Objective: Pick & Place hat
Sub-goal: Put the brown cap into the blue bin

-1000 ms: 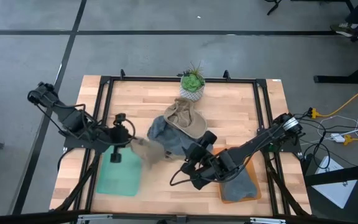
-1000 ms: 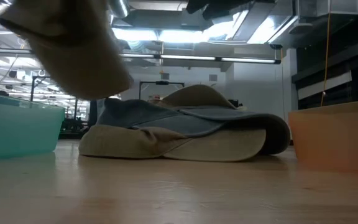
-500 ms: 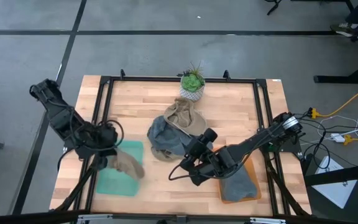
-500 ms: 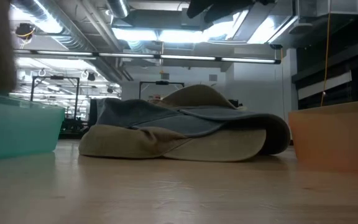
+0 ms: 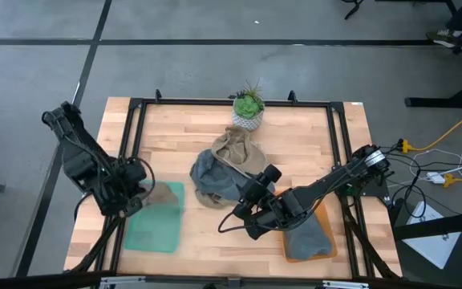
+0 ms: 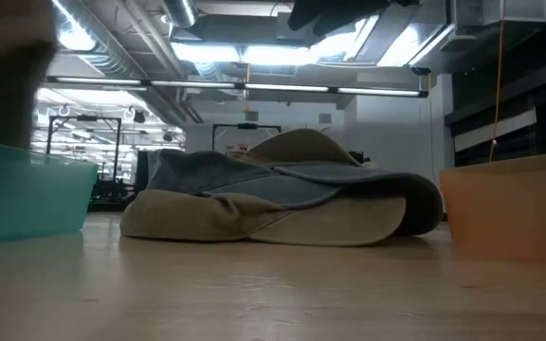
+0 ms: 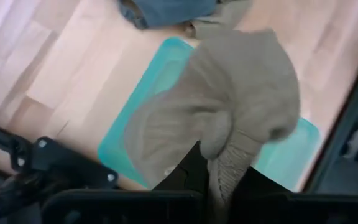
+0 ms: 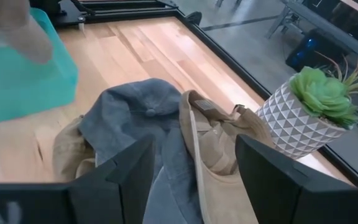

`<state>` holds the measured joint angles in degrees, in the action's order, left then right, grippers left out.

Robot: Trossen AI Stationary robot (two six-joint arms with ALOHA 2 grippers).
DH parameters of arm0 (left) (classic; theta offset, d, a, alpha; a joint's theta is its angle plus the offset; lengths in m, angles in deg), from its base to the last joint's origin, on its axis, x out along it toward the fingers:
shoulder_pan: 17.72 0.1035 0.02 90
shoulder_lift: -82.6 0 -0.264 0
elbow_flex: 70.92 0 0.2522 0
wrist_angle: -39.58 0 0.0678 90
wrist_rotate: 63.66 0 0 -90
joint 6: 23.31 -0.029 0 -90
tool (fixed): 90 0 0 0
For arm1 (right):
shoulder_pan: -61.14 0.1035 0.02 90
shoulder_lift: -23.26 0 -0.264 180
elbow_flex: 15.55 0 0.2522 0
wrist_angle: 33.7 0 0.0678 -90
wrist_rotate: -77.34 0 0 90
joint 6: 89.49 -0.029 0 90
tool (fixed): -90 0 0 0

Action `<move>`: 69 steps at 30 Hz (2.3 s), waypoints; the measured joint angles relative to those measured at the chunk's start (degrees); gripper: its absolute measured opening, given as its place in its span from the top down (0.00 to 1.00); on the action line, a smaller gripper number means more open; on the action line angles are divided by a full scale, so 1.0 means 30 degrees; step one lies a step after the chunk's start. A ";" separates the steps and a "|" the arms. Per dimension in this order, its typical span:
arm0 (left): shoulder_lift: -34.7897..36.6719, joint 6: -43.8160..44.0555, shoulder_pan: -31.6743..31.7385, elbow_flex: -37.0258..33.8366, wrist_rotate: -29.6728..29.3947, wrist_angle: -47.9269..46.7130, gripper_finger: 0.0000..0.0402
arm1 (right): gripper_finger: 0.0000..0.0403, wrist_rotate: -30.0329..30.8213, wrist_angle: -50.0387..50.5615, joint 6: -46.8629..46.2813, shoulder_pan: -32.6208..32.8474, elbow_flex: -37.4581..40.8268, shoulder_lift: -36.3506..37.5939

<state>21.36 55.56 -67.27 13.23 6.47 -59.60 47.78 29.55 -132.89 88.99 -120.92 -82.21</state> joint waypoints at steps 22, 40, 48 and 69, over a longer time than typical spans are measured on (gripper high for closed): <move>-0.4667 -0.6485 -0.1400 -0.0015 0.0153 -0.0198 0.99 | 0.45 0.0488 0.0112 0.0114 0.0000 0.0000 -0.0022; -0.8337 -0.4432 -0.3000 -0.0015 0.0207 0.0603 0.99 | 0.45 0.0488 0.0031 -0.0378 0.0000 0.0000 -0.0029; -0.9097 -0.2421 -0.4185 -0.0015 0.0124 0.1922 0.99 | 0.45 0.0485 0.0035 -0.0319 0.0000 0.0000 -0.0029; -0.9445 -0.2949 -0.4773 0.0498 0.2066 0.5084 0.99 | 0.45 0.0481 0.0039 0.0125 0.0000 0.0000 -0.0036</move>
<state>-6.98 46.72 -81.59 14.72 12.67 -44.35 49.23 29.66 -132.51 88.99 -120.92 -82.32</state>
